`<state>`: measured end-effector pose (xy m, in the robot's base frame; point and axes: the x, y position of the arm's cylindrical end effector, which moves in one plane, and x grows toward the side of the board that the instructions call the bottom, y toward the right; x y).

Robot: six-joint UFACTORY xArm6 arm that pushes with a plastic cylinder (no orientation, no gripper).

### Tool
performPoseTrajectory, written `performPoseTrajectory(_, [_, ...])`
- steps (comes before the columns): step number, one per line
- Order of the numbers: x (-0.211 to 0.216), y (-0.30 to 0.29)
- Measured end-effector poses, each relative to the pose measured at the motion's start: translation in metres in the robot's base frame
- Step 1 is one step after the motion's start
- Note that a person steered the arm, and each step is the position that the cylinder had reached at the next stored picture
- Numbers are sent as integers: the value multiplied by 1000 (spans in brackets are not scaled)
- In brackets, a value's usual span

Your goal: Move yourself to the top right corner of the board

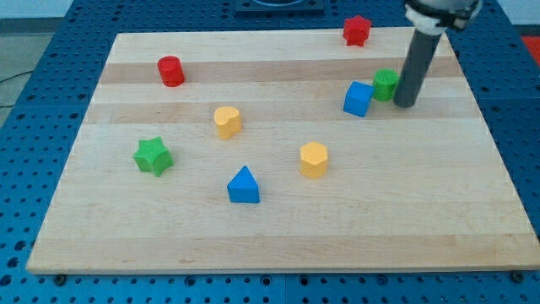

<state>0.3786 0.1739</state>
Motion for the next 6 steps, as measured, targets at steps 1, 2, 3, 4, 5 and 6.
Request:
performPoseTrajectory(1, [-51, -7])
performPoseTrajectory(2, [-50, -6])
performPoseTrajectory(3, [-45, 47])
performPoseTrajectory(4, [-82, 92])
performPoseTrajectory(5, [-136, 101])
performPoseTrajectory(6, [-167, 101])
